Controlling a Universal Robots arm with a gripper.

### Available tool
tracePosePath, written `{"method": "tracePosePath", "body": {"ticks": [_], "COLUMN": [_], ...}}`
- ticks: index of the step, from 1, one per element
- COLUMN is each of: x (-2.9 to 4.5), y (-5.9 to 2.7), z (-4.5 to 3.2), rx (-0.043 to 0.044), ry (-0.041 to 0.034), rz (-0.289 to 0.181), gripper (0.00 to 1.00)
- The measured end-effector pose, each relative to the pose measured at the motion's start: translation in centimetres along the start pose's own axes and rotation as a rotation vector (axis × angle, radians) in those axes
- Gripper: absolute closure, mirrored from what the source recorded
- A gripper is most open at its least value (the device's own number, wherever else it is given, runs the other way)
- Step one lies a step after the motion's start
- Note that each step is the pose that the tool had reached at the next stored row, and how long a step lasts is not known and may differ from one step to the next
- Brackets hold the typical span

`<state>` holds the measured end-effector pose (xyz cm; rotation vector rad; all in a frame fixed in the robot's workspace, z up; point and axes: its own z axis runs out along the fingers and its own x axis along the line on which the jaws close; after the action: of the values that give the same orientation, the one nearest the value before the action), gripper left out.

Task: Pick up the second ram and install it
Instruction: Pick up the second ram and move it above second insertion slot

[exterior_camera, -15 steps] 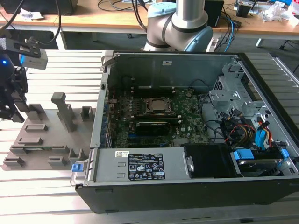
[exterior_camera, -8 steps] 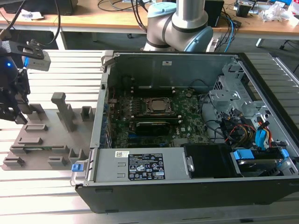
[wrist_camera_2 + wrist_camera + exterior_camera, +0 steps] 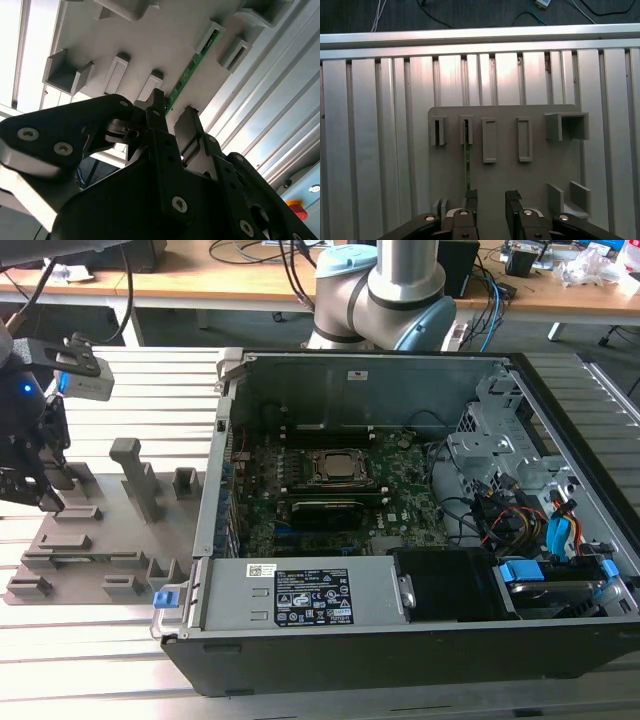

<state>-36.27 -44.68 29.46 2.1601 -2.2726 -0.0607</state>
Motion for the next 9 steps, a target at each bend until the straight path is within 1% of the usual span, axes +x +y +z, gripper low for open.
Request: {"method": "tracePosePath", "body": {"ticks": [7,9], "x": [0.06,0.59], "y": [-0.10,-0.14], "z": [0.81,1.13], "rx": [0.0000,0.0000], "ry": [0.0000,0.0001], "rz": [0.000,0.000], "gripper": [0.64,0.64]}}
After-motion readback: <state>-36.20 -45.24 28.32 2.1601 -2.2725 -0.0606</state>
